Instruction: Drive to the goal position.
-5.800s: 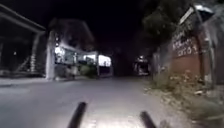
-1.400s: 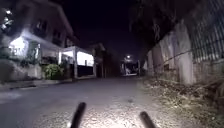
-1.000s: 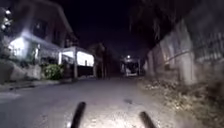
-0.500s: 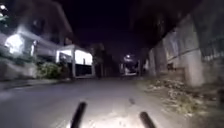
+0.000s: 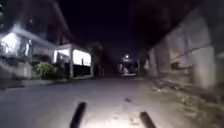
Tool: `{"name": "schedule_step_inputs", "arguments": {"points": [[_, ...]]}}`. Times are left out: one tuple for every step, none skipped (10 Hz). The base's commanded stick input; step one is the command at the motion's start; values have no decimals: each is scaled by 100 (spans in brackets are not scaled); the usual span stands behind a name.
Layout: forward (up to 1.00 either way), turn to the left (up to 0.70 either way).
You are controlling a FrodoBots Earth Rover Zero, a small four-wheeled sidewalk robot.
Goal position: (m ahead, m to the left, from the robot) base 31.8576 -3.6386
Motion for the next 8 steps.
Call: {"name": "schedule_step_inputs", "arguments": {"points": [[100,2],[100,2],[100,2],[100,2],[100,2],[100,2],[100,2],[100,2]]}}
